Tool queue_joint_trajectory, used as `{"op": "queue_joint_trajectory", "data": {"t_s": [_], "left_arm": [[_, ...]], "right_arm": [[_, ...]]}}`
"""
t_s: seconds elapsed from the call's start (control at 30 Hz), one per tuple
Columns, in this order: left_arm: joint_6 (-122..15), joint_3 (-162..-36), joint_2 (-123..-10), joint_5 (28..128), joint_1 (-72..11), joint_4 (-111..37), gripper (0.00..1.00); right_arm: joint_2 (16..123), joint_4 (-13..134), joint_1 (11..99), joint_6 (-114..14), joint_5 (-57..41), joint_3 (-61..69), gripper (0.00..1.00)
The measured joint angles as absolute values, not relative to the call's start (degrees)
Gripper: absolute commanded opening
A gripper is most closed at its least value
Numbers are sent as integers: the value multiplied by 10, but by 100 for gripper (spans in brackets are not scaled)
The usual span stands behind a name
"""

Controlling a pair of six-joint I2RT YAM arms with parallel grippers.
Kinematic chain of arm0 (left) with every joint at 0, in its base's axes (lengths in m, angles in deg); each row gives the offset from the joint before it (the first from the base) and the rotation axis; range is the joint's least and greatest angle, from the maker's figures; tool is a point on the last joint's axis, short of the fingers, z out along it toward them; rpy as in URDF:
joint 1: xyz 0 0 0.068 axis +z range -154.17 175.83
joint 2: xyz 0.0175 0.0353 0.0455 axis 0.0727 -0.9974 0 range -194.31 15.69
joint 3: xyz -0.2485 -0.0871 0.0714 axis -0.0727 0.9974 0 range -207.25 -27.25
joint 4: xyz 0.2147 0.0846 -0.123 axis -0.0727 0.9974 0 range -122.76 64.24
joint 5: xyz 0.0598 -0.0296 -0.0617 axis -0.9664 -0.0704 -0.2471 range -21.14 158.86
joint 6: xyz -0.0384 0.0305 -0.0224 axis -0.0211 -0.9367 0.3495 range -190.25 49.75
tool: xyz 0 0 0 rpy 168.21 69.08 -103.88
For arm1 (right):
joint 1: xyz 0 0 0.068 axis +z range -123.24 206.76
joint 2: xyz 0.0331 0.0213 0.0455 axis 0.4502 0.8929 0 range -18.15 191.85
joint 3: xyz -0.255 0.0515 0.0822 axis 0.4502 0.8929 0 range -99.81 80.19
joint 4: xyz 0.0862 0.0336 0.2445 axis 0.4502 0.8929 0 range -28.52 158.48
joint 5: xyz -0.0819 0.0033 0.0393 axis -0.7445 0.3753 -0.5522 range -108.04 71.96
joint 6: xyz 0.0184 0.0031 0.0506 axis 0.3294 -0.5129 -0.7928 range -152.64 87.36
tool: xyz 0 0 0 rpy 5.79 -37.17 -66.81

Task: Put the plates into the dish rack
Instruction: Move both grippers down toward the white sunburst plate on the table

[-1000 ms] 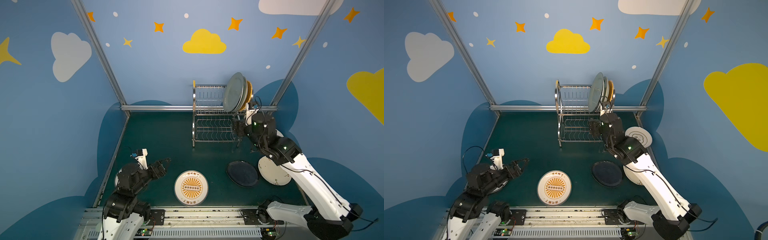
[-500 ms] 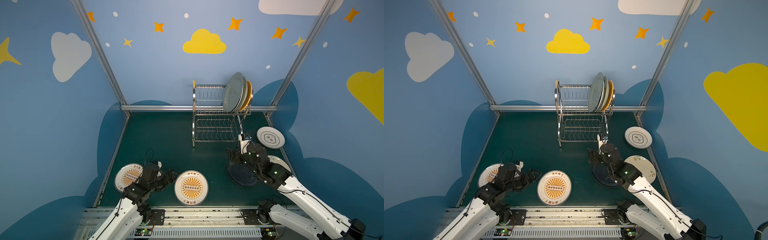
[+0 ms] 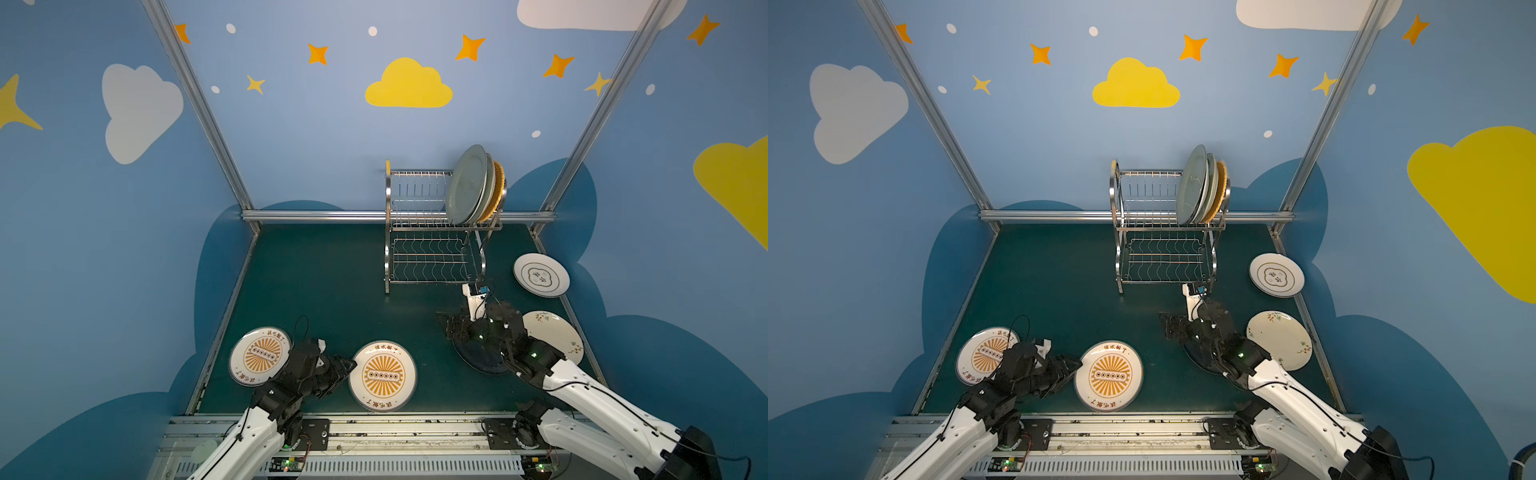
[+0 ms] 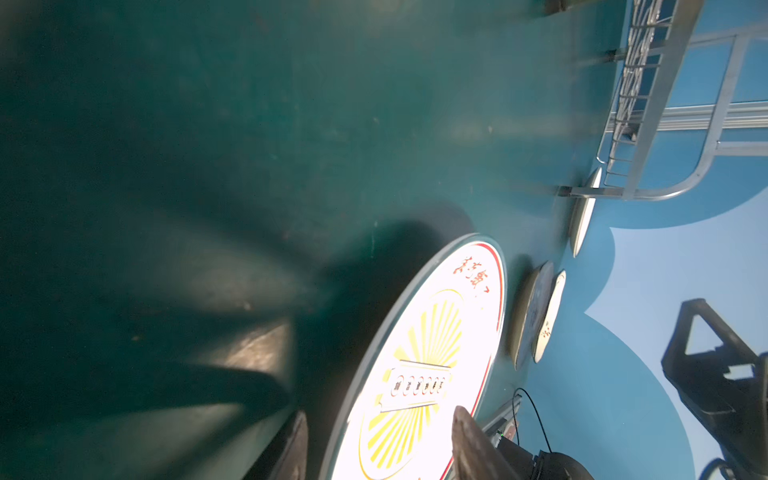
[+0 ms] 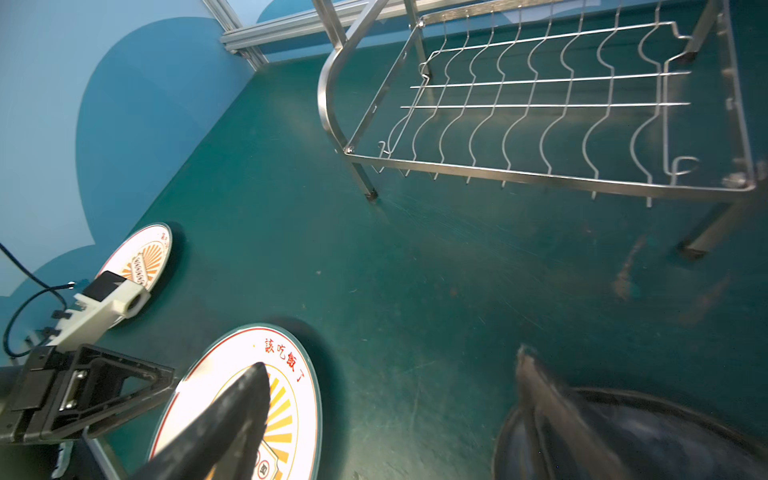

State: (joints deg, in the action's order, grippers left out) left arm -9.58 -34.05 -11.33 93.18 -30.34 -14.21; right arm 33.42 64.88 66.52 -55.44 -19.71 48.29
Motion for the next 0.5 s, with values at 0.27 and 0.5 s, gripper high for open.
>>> {"op": "queue_joint_trajectory", "data": {"t_s": [0.27, 0.5], "left_arm": [[-89, -332, -144, 950, -309, -179, 46], [-99, -332, -192, 952, -319, -182, 40]], "right_arm": [[358, 633, 665, -569, -180, 483, 90], [363, 629, 665, -572, -179, 483, 90]]}}
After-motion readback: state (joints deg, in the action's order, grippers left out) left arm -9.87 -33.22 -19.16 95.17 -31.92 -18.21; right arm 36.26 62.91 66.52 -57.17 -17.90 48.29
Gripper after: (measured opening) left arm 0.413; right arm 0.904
